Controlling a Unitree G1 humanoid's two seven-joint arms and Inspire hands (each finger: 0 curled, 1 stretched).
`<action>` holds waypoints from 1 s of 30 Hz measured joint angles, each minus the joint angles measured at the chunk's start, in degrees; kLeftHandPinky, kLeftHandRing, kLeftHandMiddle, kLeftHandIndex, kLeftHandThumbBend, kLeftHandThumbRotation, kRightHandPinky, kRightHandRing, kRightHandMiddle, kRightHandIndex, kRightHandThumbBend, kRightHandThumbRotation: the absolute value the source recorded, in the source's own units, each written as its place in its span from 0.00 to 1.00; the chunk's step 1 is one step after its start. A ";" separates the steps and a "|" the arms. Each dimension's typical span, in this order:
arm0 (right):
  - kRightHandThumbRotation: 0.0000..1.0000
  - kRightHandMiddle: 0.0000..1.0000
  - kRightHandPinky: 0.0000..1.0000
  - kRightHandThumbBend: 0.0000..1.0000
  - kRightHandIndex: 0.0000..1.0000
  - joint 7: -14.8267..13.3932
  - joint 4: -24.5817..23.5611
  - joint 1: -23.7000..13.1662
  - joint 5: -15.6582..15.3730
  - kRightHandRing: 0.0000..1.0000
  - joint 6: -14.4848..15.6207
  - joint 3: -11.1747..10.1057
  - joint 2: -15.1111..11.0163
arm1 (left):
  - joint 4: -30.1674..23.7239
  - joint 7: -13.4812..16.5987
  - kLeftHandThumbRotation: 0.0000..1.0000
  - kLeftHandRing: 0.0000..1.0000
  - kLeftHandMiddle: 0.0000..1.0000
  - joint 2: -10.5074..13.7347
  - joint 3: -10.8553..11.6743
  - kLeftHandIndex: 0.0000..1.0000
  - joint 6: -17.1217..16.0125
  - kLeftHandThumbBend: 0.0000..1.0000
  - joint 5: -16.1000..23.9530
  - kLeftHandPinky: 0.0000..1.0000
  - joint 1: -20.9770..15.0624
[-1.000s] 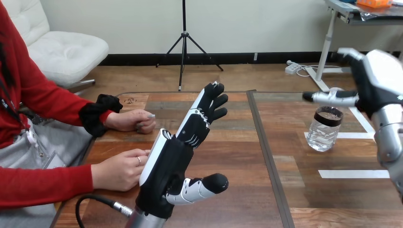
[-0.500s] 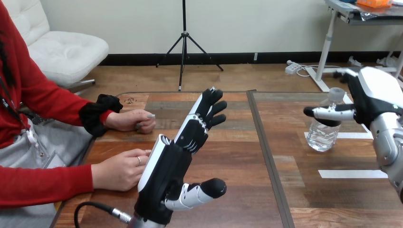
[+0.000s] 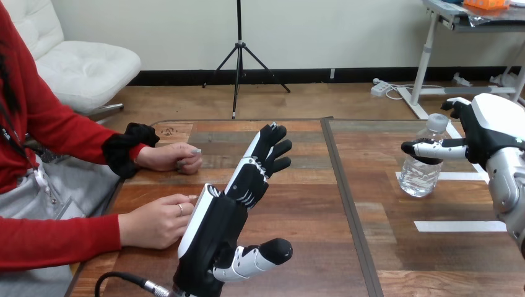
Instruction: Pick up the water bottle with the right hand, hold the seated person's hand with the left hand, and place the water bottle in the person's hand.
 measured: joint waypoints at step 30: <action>0.52 0.62 0.50 1.00 0.68 2.31 1.34 -1.76 1.82 0.57 -0.76 1.91 0.65 | -2.61 2.39 0.73 0.93 0.97 0.41 0.24 0.98 -0.39 0.85 1.97 0.83 1.52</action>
